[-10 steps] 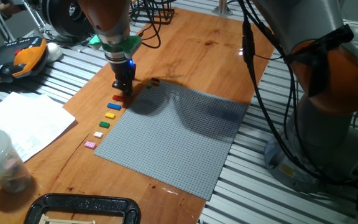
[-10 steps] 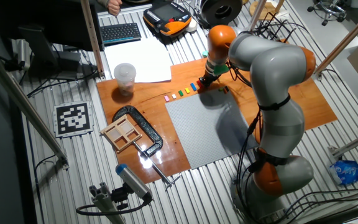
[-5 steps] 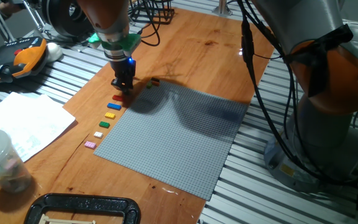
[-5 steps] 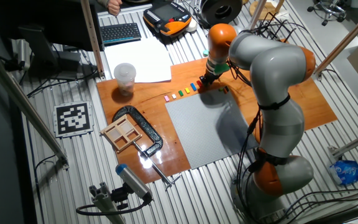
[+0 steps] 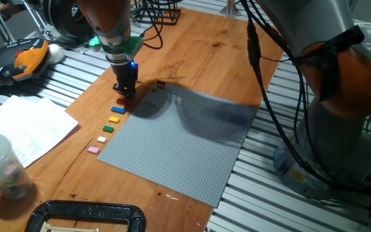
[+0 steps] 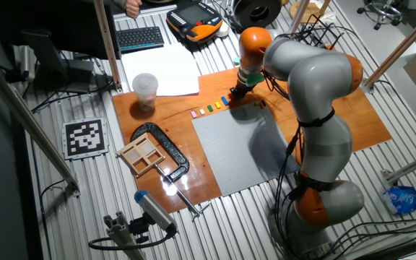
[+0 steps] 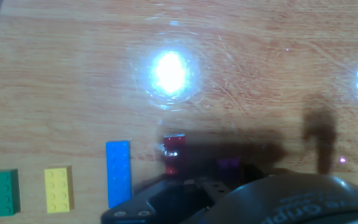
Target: Build with small Lego blocks
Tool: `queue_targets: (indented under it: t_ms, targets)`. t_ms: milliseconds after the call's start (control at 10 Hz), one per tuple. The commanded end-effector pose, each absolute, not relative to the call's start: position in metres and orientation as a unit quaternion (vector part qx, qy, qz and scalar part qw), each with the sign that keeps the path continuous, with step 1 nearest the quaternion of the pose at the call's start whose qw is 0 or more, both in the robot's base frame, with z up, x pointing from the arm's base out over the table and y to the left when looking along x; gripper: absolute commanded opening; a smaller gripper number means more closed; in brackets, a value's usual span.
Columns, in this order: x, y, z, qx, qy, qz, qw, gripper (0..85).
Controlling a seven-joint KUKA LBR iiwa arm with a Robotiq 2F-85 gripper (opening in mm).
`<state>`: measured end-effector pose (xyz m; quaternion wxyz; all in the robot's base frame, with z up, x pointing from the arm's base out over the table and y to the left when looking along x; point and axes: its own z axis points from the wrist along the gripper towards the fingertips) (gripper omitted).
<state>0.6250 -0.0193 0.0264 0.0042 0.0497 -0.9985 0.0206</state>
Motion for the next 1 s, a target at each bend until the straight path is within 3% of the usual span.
queue_targets:
  t_ms: [0, 100, 600, 700, 900]
  targets:
    - [0.6245, -0.0189, 0.0262, 0.05, -0.999, 0.021, 0.005, 34.0]
    - [0.6243, -0.0183, 0.0265, 0.051, -0.998, 0.022, 0.006, 17.0]
    - [0.6219, -0.0191, 0.0301, 0.058, -0.998, 0.026, 0.009, 17.0]
    - [0.6198, -0.0198, 0.0325, 0.057, -0.998, 0.026, 0.01, 0.0]
    - [0.6159, -0.0235, 0.0359, 0.053, -0.998, 0.023, 0.01, 0.0]
